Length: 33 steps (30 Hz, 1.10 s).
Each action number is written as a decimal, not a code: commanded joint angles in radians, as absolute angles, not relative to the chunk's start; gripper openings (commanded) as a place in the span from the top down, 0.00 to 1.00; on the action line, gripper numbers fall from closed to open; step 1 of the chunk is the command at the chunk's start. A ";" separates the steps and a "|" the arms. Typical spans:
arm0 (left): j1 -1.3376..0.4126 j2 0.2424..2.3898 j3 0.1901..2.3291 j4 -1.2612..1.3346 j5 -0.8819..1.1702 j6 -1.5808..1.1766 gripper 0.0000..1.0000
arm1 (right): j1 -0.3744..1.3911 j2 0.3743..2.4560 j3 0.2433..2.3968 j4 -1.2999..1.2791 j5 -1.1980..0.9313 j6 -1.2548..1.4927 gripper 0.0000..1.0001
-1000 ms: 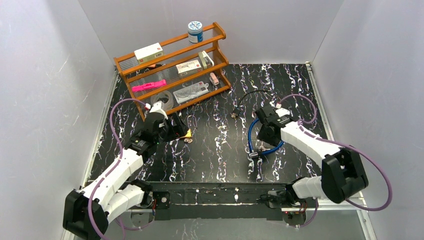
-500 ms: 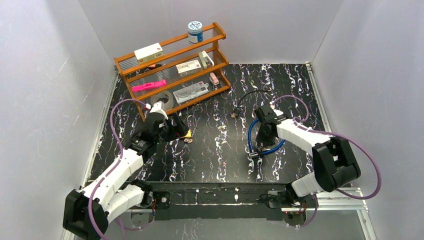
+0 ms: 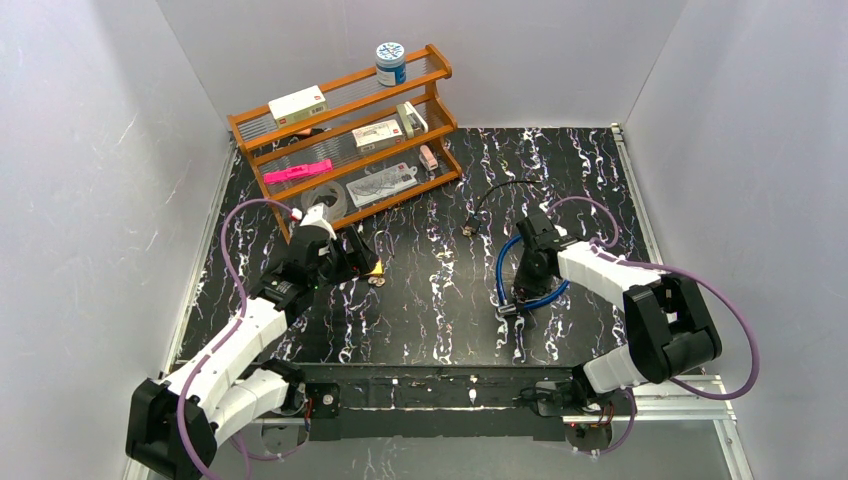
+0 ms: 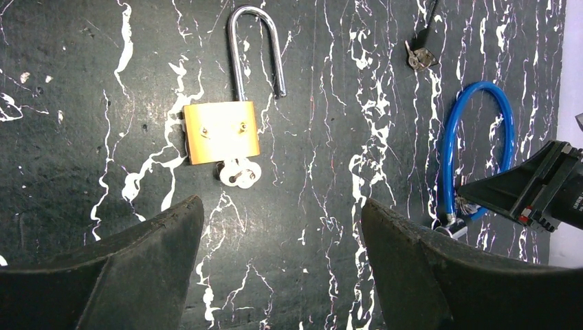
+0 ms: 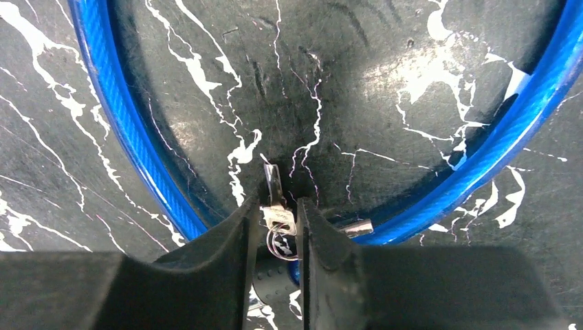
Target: Unlock with the key
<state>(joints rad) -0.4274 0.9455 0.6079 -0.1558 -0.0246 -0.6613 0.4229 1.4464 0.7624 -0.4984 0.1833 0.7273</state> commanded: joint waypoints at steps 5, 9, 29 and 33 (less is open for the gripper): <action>-0.425 0.947 0.593 -0.143 -0.015 -0.664 0.18 | 0.420 1.474 0.766 -0.498 0.216 0.679 0.84; -0.425 0.948 0.599 -0.143 -0.012 -0.664 0.18 | 0.424 1.480 0.796 -0.519 0.263 0.656 0.99; -0.425 0.943 0.714 0.165 0.506 -0.715 0.23 | 0.704 0.984 0.850 -0.145 0.261 0.359 0.99; -0.434 0.974 0.748 0.318 0.626 -0.847 0.23 | 0.708 0.928 0.866 -0.054 0.052 0.306 0.99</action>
